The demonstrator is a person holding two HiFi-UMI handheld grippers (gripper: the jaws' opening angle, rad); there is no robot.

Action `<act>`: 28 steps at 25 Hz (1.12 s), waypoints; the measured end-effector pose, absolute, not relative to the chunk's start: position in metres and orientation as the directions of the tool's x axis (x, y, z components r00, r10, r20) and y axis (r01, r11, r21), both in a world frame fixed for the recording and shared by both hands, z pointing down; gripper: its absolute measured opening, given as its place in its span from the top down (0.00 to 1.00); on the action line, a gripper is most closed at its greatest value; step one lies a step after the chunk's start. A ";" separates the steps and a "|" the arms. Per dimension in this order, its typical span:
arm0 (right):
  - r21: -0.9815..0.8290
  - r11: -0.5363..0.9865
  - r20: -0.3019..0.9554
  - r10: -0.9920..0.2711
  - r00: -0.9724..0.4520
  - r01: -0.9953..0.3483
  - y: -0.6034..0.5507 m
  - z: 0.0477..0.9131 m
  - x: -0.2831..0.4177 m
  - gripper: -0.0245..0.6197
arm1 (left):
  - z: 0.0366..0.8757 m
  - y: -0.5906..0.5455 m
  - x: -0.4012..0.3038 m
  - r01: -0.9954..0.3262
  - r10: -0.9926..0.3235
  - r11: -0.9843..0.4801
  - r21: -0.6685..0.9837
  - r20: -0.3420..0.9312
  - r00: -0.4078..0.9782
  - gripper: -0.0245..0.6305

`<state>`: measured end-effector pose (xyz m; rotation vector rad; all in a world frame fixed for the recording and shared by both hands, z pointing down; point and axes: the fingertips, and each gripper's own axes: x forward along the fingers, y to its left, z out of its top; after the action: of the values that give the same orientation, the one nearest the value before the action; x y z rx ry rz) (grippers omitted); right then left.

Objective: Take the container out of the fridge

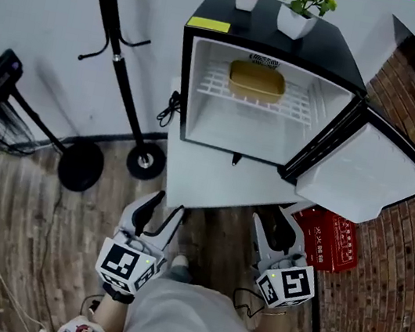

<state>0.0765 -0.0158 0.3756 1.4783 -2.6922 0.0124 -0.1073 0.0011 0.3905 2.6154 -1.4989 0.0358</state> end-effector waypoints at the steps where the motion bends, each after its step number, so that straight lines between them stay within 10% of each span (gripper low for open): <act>1: 0.026 0.534 0.068 -0.844 -0.532 -0.845 -0.020 0.376 0.074 0.71 | 0.390 -0.003 -0.110 -0.859 -0.856 -0.503 0.097 0.083 0.511 0.68; 28: 0.044 0.548 0.143 -0.831 -0.537 -0.836 -0.104 0.389 0.076 0.65 | 0.409 -0.077 -0.100 -0.837 -0.828 -0.530 0.133 0.129 0.545 0.63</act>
<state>0.0759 -0.1042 0.3888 1.4271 -2.6315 0.0441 -0.0997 -0.0770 0.4091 2.6001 -1.4163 0.0738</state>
